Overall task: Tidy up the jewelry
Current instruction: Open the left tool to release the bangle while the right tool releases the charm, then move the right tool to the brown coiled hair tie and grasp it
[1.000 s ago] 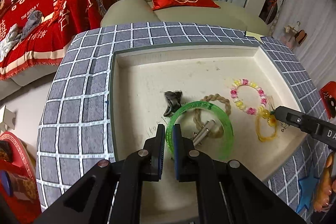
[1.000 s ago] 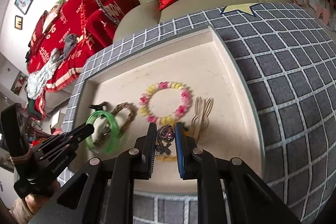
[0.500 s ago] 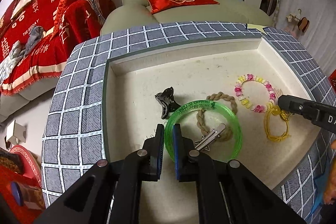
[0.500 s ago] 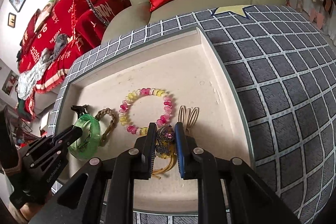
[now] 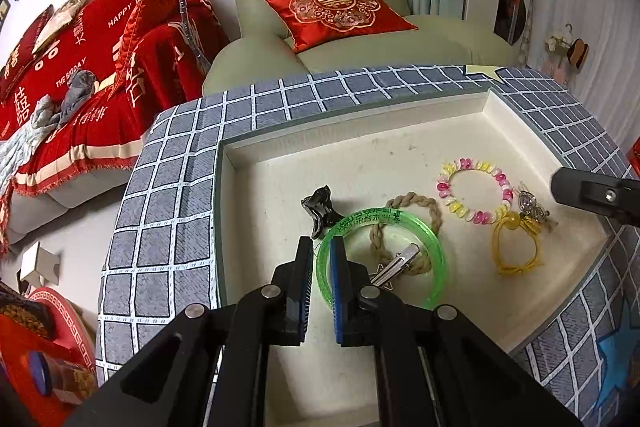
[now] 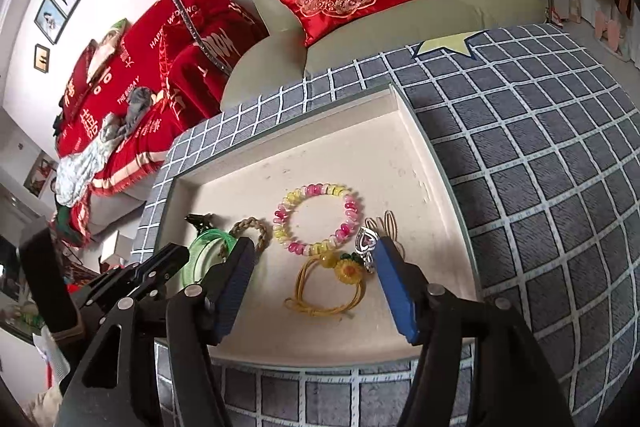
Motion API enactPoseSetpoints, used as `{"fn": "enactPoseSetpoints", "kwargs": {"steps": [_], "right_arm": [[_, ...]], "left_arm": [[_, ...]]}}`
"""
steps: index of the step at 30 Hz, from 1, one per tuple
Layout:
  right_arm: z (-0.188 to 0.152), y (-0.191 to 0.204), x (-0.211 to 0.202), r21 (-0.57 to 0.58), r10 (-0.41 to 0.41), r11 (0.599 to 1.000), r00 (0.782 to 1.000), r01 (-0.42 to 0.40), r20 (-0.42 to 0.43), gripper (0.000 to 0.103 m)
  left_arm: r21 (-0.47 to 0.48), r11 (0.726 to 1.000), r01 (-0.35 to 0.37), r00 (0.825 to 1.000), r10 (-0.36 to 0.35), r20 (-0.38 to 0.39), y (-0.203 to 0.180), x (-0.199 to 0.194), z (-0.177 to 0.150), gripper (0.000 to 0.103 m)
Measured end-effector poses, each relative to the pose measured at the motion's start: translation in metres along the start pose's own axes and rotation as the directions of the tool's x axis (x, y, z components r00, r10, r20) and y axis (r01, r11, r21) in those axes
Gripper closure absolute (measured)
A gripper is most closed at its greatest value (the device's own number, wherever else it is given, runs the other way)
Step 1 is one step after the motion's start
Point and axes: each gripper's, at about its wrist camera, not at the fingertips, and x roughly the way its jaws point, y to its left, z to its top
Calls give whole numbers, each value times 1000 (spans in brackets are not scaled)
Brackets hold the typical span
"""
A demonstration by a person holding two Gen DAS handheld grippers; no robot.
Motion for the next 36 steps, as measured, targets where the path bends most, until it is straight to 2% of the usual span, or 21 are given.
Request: {"fn": "enactPoseSetpoints", "kwargs": {"steps": [16,24,25,26,27,29,36], "right_arm": [[-24,-12,-29,45,-10,999,1000,9,15,37],[-29,-14,-34,41,-20,999,1000,19,18,37],[-30,-13,-35,36,-22,999,1000,22,20,37],[-31,-11,-36,28,-25,999,999,25,21,37],[-32,-10,-37,22,-27,999,999,27,21,36],[-33,-7,-39,11,-32,999,999,32,23,28],[-43,11,-49,-58,-67,996,997,70,43,17]], "left_arm": [[-43,999,26,997,-23,70,2,-28,5,79],[-37,999,24,998,-21,65,6,-34,1,79],[-39,999,21,998,-19,63,8,-35,0,73],[-45,999,23,998,-20,59,10,-36,-1,55],[-56,998,21,999,-18,51,12,-37,-2,0],[-78,997,0,997,5,75,18,-41,-6,0],[-71,997,-10,998,15,68,23,-41,-16,0]]}}
